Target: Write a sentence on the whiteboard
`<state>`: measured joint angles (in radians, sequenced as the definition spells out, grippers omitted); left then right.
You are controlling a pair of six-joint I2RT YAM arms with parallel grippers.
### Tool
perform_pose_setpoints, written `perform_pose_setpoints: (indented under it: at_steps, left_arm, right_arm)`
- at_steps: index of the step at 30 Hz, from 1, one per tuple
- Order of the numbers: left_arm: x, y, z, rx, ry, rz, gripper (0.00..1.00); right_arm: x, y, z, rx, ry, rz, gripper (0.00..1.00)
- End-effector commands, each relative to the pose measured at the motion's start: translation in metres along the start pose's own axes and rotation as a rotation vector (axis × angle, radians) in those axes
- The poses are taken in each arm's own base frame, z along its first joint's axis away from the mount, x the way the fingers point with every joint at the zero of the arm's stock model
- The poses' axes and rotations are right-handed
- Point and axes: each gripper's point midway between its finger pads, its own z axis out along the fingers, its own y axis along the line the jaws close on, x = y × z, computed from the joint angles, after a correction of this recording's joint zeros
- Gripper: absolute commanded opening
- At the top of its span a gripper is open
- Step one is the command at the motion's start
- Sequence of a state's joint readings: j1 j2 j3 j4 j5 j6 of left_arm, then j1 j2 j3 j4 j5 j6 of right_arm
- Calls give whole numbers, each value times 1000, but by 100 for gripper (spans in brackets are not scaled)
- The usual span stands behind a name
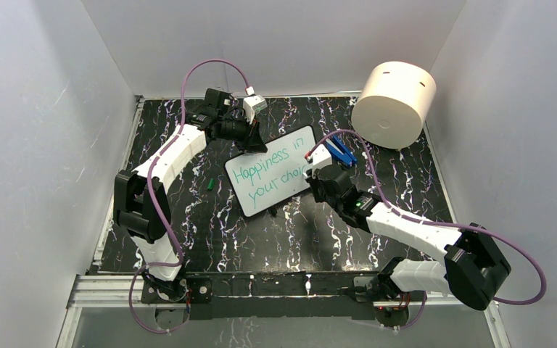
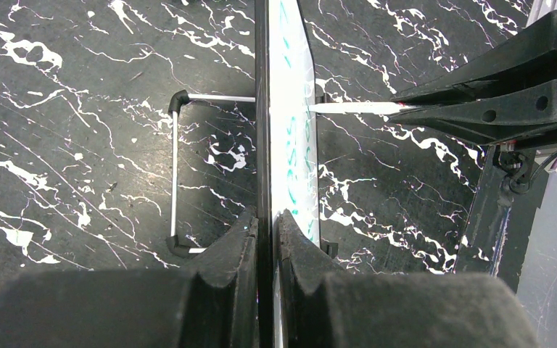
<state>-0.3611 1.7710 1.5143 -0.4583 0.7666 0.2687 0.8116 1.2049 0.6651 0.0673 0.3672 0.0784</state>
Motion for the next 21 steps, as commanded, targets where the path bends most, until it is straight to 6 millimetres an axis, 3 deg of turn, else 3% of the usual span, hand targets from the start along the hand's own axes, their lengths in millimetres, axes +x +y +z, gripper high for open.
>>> perform_pose_setpoints:
  at_steps: [1,15,21]
  left_arm:
    - [58,-8,13,27,188,-94,0]
    - [59,-9,13,25,188,-92,0]
    - [58,-8,13,22,188,-91,0]
  right_arm:
    - [-13,-3,0,19,-19,10,0]
    - [-25,-16,0,91,-76,32,0]
    - [-32,-18,-12,88,-110,42,0]
